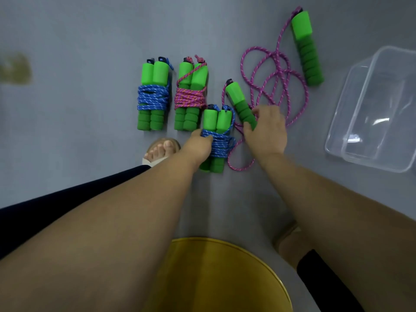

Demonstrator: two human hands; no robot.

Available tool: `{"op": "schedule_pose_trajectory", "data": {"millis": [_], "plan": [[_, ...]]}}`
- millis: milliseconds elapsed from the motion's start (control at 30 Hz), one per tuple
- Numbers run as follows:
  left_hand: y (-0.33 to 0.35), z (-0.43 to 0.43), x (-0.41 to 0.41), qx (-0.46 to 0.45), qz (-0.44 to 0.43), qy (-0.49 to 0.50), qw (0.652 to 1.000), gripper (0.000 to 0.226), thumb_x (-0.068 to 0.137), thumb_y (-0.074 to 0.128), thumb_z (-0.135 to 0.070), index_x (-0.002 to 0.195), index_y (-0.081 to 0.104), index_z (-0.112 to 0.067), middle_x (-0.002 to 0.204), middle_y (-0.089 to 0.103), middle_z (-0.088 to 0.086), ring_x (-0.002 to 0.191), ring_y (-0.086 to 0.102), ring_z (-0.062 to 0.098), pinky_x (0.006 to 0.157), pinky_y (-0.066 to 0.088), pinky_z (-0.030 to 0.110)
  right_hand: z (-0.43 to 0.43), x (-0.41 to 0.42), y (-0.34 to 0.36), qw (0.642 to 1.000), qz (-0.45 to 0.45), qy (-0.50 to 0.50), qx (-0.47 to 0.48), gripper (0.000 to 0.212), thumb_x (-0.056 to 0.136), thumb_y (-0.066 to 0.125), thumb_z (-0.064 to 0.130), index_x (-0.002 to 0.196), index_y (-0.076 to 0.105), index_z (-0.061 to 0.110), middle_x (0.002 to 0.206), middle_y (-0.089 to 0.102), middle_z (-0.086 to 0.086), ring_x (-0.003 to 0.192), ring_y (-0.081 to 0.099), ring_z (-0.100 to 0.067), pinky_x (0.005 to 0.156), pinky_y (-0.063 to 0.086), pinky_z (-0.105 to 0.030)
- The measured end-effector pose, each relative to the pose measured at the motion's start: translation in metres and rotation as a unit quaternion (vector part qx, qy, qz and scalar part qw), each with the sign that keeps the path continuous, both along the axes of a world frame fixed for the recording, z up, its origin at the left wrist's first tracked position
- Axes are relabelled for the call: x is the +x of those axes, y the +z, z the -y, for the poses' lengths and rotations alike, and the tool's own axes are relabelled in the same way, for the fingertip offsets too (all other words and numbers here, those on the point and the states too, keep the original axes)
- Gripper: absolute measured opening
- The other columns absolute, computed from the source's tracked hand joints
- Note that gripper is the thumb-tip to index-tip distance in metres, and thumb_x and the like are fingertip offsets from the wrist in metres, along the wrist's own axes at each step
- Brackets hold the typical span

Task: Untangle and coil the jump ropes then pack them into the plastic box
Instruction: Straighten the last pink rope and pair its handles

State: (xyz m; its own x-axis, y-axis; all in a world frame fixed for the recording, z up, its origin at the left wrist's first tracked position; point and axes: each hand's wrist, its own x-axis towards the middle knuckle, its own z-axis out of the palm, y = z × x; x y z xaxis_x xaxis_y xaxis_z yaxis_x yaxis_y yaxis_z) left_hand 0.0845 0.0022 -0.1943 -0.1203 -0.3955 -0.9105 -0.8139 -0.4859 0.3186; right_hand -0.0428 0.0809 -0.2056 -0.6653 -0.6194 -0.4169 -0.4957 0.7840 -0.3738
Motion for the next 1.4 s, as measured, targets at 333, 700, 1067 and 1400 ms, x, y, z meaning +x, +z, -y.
{"op": "schedule_pose_trajectory", "data": {"millis": [333, 700, 1067, 1400], "plan": [[0.027, 0.008, -0.036, -0.067, 0.005, 0.018, 0.998, 0.036, 0.095, 0.046, -0.025, 0.119, 0.057, 0.0, 0.121, 0.06, 0.02, 0.103, 0.059, 0.033, 0.093, 0.05, 0.044, -0.002, -0.045, 0.001, 0.965, 0.222, -0.122, 0.068, 0.024, 0.078, 0.05, 0.019, 0.094, 0.056, 0.002, 0.082, 0.063, -0.02, 0.071, 0.065, -0.033, 0.062, 0.057, -0.036], [0.084, -0.033, -0.129, 0.05, -0.212, 0.017, 0.976, 0.02, 0.085, 0.056, -0.004, 0.067, 0.054, -0.009, 0.05, 0.058, 0.001, 0.045, 0.054, 0.014, 0.051, 0.048, 0.021, -0.064, -0.094, 0.098, 0.94, 0.336, -0.042, -0.038, 0.013, 0.095, 0.049, 0.021, 0.092, 0.062, 0.021, 0.089, 0.064, -0.001, 0.077, 0.062, -0.021, 0.064, 0.049, -0.026], [0.275, 0.019, -0.097, 0.08, -0.32, -0.036, 0.943, 0.02, 0.089, 0.038, -0.004, 0.074, 0.05, -0.007, 0.048, 0.051, 0.001, 0.043, 0.049, 0.013, 0.051, 0.052, 0.024, -0.033, -0.087, 0.226, 0.944, 0.254, 0.21, -0.001, 0.017, 0.09, 0.059, 0.031, 0.091, 0.061, 0.014, 0.081, 0.061, 0.002, 0.08, 0.055, -0.013, 0.074, 0.043, -0.019], [0.382, -0.014, -0.006, -0.13, -0.277, -0.027, 0.952, 0.011, 0.091, 0.056, -0.011, 0.084, 0.047, -0.013, 0.067, 0.056, 0.006, 0.037, 0.047, 0.009, 0.039, 0.043, 0.017, -0.154, -0.084, 0.354, 0.865, 0.203, -0.298, -0.349, 0.022, 0.099, 0.034, 0.019, 0.101, 0.052, 0.006, 0.066, 0.057, -0.011, 0.034, 0.05, -0.005, 0.038, 0.04, -0.016]]}}
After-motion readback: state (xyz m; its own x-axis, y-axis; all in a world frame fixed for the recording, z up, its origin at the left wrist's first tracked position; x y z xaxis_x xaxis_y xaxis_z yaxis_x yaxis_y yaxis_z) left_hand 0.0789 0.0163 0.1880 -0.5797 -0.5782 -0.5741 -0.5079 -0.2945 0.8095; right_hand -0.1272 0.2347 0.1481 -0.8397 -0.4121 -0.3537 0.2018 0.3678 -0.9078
